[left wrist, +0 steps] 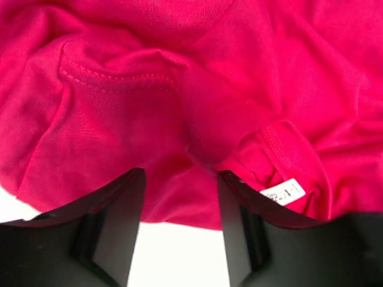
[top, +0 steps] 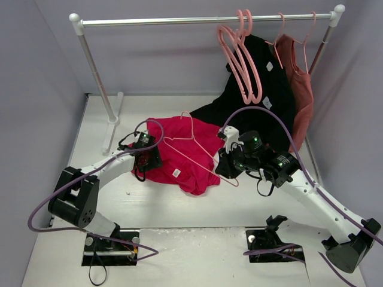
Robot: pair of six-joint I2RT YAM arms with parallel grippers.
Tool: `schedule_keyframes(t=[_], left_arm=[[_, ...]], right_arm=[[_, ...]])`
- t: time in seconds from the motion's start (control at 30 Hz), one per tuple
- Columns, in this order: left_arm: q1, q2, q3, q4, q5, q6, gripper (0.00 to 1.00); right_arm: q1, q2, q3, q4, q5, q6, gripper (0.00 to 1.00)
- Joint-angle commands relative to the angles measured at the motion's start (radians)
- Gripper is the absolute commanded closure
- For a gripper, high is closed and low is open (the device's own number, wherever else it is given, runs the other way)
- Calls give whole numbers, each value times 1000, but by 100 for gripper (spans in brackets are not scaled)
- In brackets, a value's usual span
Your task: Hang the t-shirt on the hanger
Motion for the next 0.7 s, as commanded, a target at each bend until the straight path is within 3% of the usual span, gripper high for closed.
schedule_keyframes(t=[0.0,0.17,0.3,0.33,0.47,0.67], left_arm=[[-4,-2,62,76,-17,-32,51],[-1,43,113,67,-83,-20,68],[27,96,165,73,-96,31,90],[31,104,188,76,-108,47,99],[68,158,249,79,-114,153,100],[152,210,354,61,1,252,100]], right_arm=[[6,-2,43,35,-21,9,100],[7,10,43,38,-41,2,100],[13,22,32,61,-55,4,100],[19,22,28,68,-59,5,100],[28,25,15,91,-64,10,100],[49,31,-21,154,-84,28,100]])
